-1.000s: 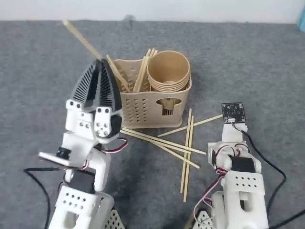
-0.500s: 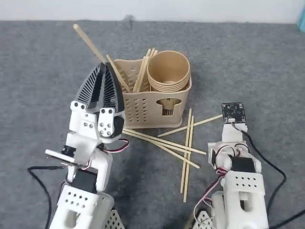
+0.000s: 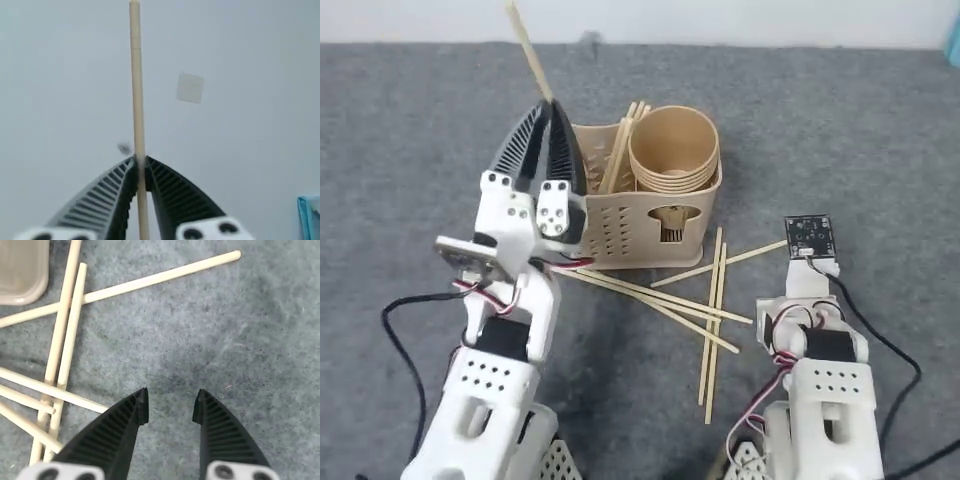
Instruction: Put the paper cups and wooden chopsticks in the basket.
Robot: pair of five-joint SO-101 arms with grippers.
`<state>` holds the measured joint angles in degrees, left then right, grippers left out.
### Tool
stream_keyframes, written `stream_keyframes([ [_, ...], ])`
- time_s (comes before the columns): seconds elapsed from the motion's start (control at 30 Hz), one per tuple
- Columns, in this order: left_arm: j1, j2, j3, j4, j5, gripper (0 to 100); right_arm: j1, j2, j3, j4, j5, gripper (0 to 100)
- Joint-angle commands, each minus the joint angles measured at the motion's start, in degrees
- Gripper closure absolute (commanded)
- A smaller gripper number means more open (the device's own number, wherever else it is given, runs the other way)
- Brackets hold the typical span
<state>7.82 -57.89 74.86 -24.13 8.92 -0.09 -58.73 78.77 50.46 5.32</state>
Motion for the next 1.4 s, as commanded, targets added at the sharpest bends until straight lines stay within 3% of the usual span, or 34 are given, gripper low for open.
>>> stream_keyframes([
  [0.0, -0.4, 0.3, -2.5, -1.1, 0.3, 86, -0.2, -1.0, -1.8, -0.7, 0.4, 83.6],
  [0.13, -0.6, 0.2, -3.1, 3.4, 0.3, 80, -0.2, -1.0, -1.8, -0.7, 0.4, 83.7],
  [0.27, -4.3, -2.9, -5.9, 6.3, 0.3, 85, -0.2, -1.0, -1.8, -0.7, 0.4, 83.7],
  [0.37, -8.2, -8.3, -9.2, 13.1, 0.3, 90, -0.2, -1.0, -1.8, -0.8, 0.4, 83.7],
  [0.7, -20.0, -21.5, -24.5, 66.0, 0.4, 92, -0.2, -1.0, -1.8, -0.4, 0.4, 83.7],
  [0.87, -24.0, -21.5, -23.8, 81.8, 0.4, 92, -0.2, -1.0, -1.9, -0.3, -2.1, 83.7],
  [0.97, -25.6, -21.5, -18.8, 85.5, 4.2, 92, -0.2, -1.0, -1.9, 0.1, -3.1, 83.7],
  [1.07, -26.1, -21.5, -8.3, 84.0, 8.0, 92, -0.2, -1.5, -2.6, 2.9, -4.9, 83.5],
  [1.23, -27.5, -21.5, 9.8, 71.2, 8.3, 92, -2.3, -1.5, -5.9, 8.0, -4.8, 83.5],
  [1.37, -31.8, -21.5, 13.0, 65.8, 9.4, 92, -7.0, -1.5, -9.8, 12.9, 0.9, 83.6],
])
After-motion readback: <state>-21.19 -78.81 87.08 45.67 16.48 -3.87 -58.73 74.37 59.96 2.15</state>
